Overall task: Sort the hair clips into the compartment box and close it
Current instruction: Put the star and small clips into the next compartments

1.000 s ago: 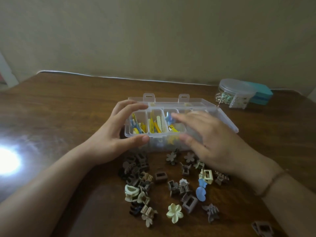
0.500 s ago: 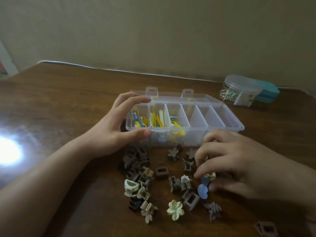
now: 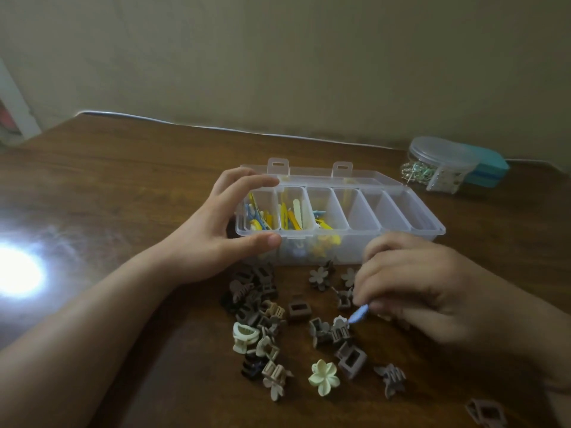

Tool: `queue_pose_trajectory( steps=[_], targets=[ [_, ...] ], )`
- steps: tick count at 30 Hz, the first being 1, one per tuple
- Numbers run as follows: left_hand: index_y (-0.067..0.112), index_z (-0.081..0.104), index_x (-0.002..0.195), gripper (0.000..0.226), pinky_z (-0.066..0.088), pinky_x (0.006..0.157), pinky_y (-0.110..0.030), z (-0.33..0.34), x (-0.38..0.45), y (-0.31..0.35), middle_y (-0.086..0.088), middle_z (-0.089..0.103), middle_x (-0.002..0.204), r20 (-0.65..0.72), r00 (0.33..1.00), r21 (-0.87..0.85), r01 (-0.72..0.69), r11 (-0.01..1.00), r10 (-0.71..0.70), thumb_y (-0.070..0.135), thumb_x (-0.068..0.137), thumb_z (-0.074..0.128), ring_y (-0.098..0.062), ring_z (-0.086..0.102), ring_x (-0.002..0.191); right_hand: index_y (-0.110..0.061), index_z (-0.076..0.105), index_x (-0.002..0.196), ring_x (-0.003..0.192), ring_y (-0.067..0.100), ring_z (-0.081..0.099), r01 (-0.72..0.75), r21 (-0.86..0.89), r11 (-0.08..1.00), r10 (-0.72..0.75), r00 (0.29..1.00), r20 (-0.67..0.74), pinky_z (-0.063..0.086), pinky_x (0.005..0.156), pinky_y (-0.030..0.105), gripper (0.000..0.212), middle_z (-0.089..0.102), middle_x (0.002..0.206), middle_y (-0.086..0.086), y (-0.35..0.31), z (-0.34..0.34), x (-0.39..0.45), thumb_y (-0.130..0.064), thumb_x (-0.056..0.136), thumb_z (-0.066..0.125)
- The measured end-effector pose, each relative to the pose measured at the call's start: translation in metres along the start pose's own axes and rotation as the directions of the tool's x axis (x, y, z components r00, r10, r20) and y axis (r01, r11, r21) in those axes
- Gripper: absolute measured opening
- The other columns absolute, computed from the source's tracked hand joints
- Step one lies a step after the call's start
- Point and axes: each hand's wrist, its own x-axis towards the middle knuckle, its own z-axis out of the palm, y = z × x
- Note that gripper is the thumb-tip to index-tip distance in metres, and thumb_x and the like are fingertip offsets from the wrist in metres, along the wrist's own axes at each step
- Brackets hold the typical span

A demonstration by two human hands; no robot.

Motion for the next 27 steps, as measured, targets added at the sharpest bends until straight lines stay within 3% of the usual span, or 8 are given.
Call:
queue_pose_trajectory(
  steps=[2, 4, 6, 9, 13, 18, 22, 27],
  targets=[
    [0.050, 0.043, 0.137, 0.073, 0.041, 0.112, -0.043, 0.000, 0.000, 0.001, 0.026, 0.028, 0.145, 0.000, 1.000, 0.002, 0.001, 1.000, -0.001, 0.068, 0.070, 0.064, -0.001, 0.034, 0.139, -0.026, 0.071, 0.104, 0.092, 0.015, 0.064, -0.015, 0.227, 0.974, 0.057, 0.982, -0.180, 0.055, 0.074, 0.027, 0.017, 0.068, 0.092, -0.012, -0.006, -0.002, 0.005, -0.020, 0.088, 0.066],
    [0.049, 0.043, 0.137, 0.073, 0.041, 0.113, -0.041, 0.000, -0.001, 0.001, 0.027, 0.028, 0.145, 0.004, 1.000, -0.001, -0.001, 1.000, 0.001, 0.067, 0.070, 0.065, 0.001, 0.033, 0.139, -0.030, 0.067, 0.105, 0.084, 0.012, 0.067, -0.054, 0.291, 0.955, 0.169, 0.906, -0.387, 0.057, 0.070, 0.024, 0.020, 0.069, 0.088, -0.010, -0.008, -0.002, 0.018, -0.026, 0.085, 0.065],
    [0.048, 0.043, 0.137, 0.073, 0.041, 0.113, -0.037, 0.000, -0.001, 0.002, 0.029, 0.028, 0.143, 0.006, 1.000, -0.005, -0.003, 1.000, 0.003, 0.067, 0.070, 0.065, 0.005, 0.033, 0.137, -0.031, 0.066, 0.099, 0.083, 0.010, 0.066, -0.132, 0.275, 0.952, 0.259, 0.824, -0.504, 0.054, 0.071, 0.022, 0.015, 0.069, 0.085, -0.009, -0.003, 0.000, 0.034, -0.031, 0.085, 0.067],
    [0.046, 0.043, 0.138, 0.075, 0.040, 0.113, -0.038, 0.000, 0.000, 0.002, 0.025, 0.029, 0.145, 0.006, 1.000, 0.003, 0.001, 1.000, -0.001, 0.068, 0.070, 0.064, 0.000, 0.034, 0.139, -0.035, 0.062, 0.101, 0.093, -0.002, 0.058, -0.251, 0.105, 0.962, 0.272, 0.867, -0.417, 0.043, 0.074, 0.014, 0.015, 0.064, 0.091, -0.020, 0.006, 0.008, 0.043, -0.042, 0.088, 0.061],
    [0.047, 0.043, 0.138, 0.075, 0.040, 0.112, -0.033, 0.000, 0.000, 0.001, 0.025, 0.028, 0.145, 0.006, 1.000, 0.011, 0.004, 1.000, -0.005, 0.068, 0.070, 0.064, 0.003, 0.033, 0.138, -0.020, 0.070, 0.100, 0.104, 0.008, 0.060, -0.173, -0.082, 0.981, 0.131, 0.918, -0.375, 0.048, 0.089, 0.034, 0.019, 0.067, 0.102, -0.011, 0.009, 0.012, 0.029, -0.031, 0.087, 0.062],
    [0.045, 0.043, 0.139, 0.075, 0.041, 0.112, -0.037, 0.001, 0.000, 0.001, 0.024, 0.028, 0.145, 0.007, 1.000, 0.004, 0.005, 1.000, -0.005, 0.067, 0.071, 0.065, -0.002, 0.033, 0.139, -0.015, 0.072, 0.097, 0.095, 0.017, 0.061, -0.096, -0.156, 0.983, 0.027, 0.917, -0.398, 0.047, 0.081, 0.040, 0.018, 0.068, 0.095, -0.006, 0.003, 0.004, 0.013, -0.027, 0.084, 0.065],
    [0.046, 0.043, 0.139, 0.074, 0.040, 0.110, -0.029, 0.000, 0.000, 0.000, 0.024, 0.028, 0.145, 0.004, 1.000, 0.016, -0.004, 1.000, 0.004, 0.067, 0.071, 0.064, 0.003, 0.033, 0.138, -0.025, 0.076, 0.094, 0.089, 0.017, 0.054, 0.068, -0.333, 0.941, -0.136, 0.973, -0.186, 0.042, 0.071, 0.039, 0.015, 0.069, 0.098, -0.016, -0.008, 0.004, 0.007, -0.021, 0.080, 0.076],
    [0.045, 0.043, 0.139, 0.073, 0.039, 0.109, -0.026, 0.000, 0.000, 0.000, 0.023, 0.029, 0.145, -0.001, 1.000, 0.025, -0.010, 1.000, 0.010, 0.066, 0.072, 0.063, 0.003, 0.033, 0.138, -0.036, 0.071, 0.108, 0.100, 0.015, 0.051, 0.150, -0.311, 0.938, -0.136, 0.988, 0.069, 0.042, 0.078, 0.034, 0.032, 0.065, 0.109, -0.024, -0.009, 0.012, 0.005, -0.023, 0.079, 0.076]
  ],
)
